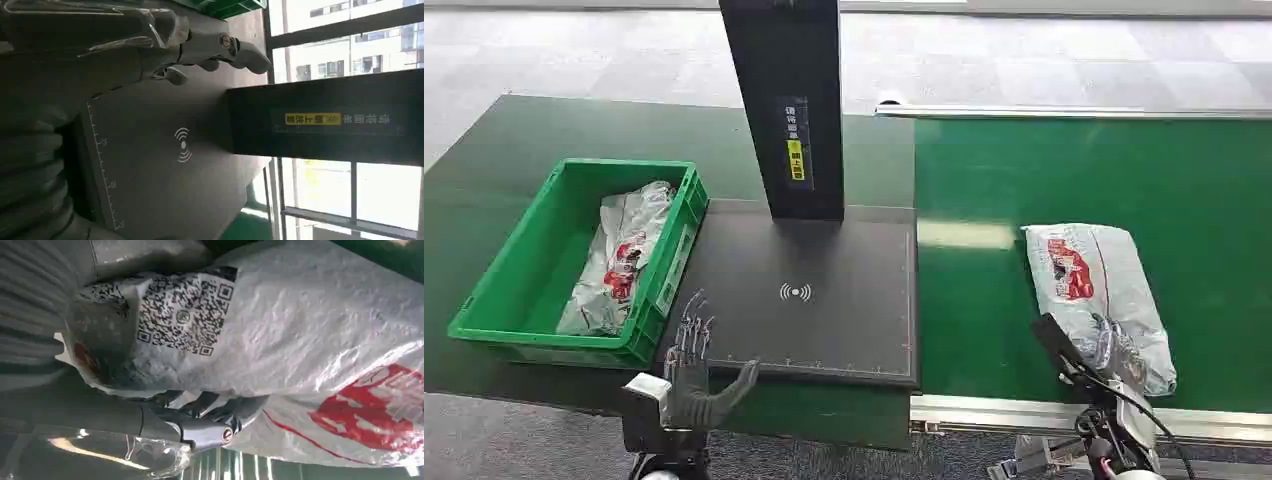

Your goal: Moved the parcel from conveyor to table for the left to box.

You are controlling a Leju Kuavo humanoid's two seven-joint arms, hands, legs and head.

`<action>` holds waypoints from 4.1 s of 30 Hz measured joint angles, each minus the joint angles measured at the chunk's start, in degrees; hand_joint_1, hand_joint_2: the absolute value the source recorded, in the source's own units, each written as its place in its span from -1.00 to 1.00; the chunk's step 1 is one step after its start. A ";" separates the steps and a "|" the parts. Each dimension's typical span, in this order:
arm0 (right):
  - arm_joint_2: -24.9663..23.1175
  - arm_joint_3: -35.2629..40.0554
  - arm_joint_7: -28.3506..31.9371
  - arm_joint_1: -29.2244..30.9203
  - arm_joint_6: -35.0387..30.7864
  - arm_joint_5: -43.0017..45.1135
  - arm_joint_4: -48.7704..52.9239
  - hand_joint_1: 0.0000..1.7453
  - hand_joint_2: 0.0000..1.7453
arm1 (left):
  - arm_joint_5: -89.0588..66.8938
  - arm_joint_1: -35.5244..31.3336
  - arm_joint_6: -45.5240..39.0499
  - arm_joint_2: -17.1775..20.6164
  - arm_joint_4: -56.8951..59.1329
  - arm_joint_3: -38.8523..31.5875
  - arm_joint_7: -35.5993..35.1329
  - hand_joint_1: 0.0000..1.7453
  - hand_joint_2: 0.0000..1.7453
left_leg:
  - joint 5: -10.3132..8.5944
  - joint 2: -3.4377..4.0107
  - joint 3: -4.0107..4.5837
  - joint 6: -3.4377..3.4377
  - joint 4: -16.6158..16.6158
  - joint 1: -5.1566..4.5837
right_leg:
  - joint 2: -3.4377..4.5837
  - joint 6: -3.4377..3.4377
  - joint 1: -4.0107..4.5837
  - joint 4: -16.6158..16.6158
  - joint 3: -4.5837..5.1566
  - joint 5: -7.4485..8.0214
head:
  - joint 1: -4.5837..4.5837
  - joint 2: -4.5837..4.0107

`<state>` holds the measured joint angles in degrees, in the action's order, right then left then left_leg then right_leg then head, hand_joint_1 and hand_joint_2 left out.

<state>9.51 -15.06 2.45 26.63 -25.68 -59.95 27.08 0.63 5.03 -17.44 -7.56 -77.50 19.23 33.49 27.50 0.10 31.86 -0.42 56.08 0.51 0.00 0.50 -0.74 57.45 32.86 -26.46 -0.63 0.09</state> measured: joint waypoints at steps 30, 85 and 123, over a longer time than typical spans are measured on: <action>-9.18 29.64 12.61 -6.70 10.93 14.34 50.71 1.00 1.00 | -4.09 -1.18 0.20 0.46 -3.50 -3.17 0.55 -1.00 1.00 | -0.04 0.01 0.12 -0.03 -0.02 0.04 | 0.01 -0.02 0.05 0.03 0.14 0.00 | 0.00 0.00; -17.16 18.67 24.41 -15.34 31.39 63.32 58.73 -1.00 1.00 | -54.63 -24.86 -4.96 -7.67 30.35 4.43 -17.83 -1.00 1.00 | -0.05 0.00 0.05 -0.02 0.02 0.02 | 0.01 -0.03 0.03 0.02 0.12 0.03 | -0.02 0.00; -17.33 14.60 27.21 -21.04 27.63 62.32 61.53 -1.00 1.00 | -58.84 -20.08 -17.51 -2.73 -4.68 1.33 -15.28 1.00 1.00 | -0.07 0.00 0.01 -0.03 0.00 0.04 | 0.01 -0.03 0.05 0.03 0.05 0.03 | 0.00 0.00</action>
<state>-7.83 -0.46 29.66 5.59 1.94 2.36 88.61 -58.21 -15.05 -34.96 -10.29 -82.19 20.57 18.21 27.43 0.10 31.87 -0.45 56.08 0.54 0.01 0.47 -0.69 57.48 32.91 -26.43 -0.63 0.09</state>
